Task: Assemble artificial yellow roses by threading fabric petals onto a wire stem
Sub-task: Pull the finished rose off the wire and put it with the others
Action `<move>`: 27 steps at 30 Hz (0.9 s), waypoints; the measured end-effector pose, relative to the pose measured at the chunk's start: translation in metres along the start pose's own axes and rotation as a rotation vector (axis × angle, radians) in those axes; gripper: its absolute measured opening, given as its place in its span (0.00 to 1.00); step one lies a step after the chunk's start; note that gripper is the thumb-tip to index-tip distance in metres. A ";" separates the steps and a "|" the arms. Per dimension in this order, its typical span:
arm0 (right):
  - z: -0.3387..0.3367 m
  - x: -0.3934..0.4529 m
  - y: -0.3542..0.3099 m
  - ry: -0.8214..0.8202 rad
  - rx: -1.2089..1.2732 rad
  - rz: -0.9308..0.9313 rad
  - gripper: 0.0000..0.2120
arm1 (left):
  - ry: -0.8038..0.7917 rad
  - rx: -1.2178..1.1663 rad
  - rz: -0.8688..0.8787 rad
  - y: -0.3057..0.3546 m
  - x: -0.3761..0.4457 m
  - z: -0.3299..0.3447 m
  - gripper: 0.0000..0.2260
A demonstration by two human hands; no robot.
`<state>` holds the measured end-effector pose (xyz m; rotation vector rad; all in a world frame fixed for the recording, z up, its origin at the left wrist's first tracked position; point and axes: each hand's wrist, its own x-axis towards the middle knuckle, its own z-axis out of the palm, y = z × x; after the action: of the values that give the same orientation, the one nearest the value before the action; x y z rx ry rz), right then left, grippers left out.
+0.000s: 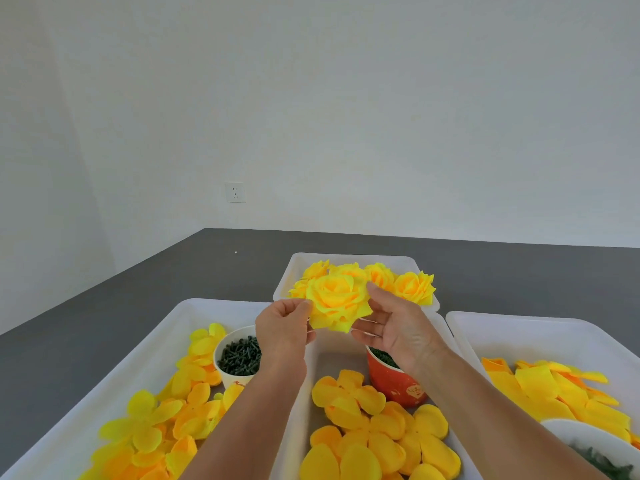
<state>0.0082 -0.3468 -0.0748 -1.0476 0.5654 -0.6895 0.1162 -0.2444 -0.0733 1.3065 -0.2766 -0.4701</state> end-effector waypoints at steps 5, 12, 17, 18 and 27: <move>0.007 0.009 0.000 0.053 0.055 0.093 0.02 | 0.013 -0.011 -0.026 -0.006 0.000 0.000 0.03; 0.013 0.034 -0.014 0.102 0.220 0.136 0.04 | 0.001 -0.029 -0.039 -0.003 -0.002 0.004 0.15; 0.023 0.069 -0.027 0.142 0.321 0.094 0.03 | -0.081 0.150 -0.045 -0.011 -0.010 0.007 0.06; 0.027 0.076 -0.028 0.140 0.330 0.088 0.03 | -0.092 0.179 -0.036 -0.012 -0.011 0.008 0.06; 0.069 0.131 -0.009 0.196 0.270 0.097 0.08 | -0.122 0.335 0.047 -0.019 -0.005 0.007 0.10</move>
<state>0.1420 -0.4070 -0.0514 -0.7016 0.6672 -0.7643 0.1051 -0.2516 -0.0893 1.5955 -0.5030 -0.4783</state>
